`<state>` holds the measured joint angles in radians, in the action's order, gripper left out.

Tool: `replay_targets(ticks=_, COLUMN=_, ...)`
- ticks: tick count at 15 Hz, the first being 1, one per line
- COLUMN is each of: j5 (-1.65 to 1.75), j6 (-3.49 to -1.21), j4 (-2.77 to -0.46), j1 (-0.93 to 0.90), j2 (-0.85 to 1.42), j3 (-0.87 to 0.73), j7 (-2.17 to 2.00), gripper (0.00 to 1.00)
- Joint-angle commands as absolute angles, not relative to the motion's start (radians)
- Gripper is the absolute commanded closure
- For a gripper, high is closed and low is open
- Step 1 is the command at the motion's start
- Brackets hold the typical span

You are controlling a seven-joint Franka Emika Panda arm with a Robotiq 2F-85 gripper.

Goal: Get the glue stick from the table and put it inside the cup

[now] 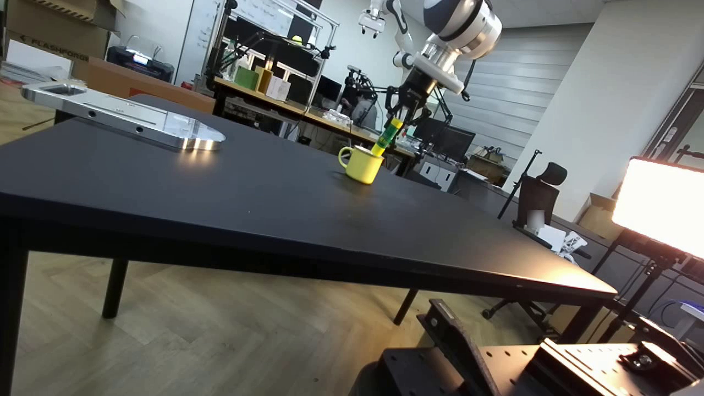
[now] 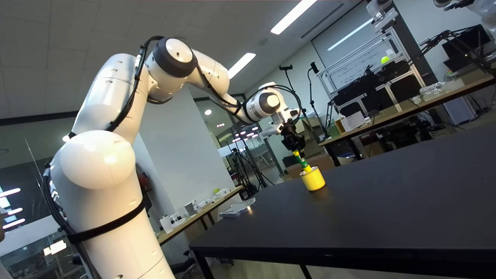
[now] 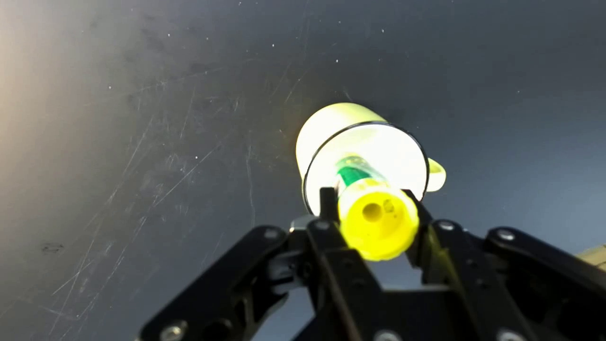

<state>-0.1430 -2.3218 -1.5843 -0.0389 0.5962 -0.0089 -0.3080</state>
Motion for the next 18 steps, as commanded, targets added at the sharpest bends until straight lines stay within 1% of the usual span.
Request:
replay_targets(ticks=1, j5=-0.170, j6=-2.236, j4=-1.431, j1=-0.023, j2=0.692, j3=-0.003, j7=-0.314, gripper=0.91)
replay_targets(ticks=6, j5=-0.206, j6=-2.157, j4=-1.310, j1=-0.008, j2=0.819, j3=0.001, j7=-0.321, gripper=0.91)
replay_targets(ticks=9, j5=-0.207, j6=-2.150, j4=-1.256, j1=-0.012, j2=0.874, j3=-0.003, j7=-0.328, gripper=0.91)
replay_targets(ticks=10, j5=-0.207, j6=-2.152, j4=-1.244, j1=-0.014, j2=0.886, j3=-0.003, j7=-0.329, gripper=0.41)
replay_targets(ticks=11, j5=-0.205, j6=-2.152, j4=-1.233, j1=-0.015, j2=0.892, j3=-0.003, j7=-0.329, gripper=0.40)
replay_targets(ticks=14, j5=-0.207, j6=-2.149, j4=-1.215, j1=-0.018, j2=0.886, j3=0.003, j7=-0.326, gripper=0.21)
replay_targets(ticks=16, j5=-0.209, j6=-2.149, j4=-1.221, j1=-0.019, j2=0.862, j3=0.010, j7=-0.322, gripper=0.07)
replay_targets(ticks=17, j5=-0.212, j6=-2.151, j4=-1.232, j1=-0.019, j2=0.843, j3=0.014, j7=-0.321, gripper=0.02)
replay_targets(ticks=18, j5=-0.204, j6=-2.146, j4=-1.245, j1=-0.026, j2=0.822, j3=0.009, j7=-0.330, gripper=0.00)
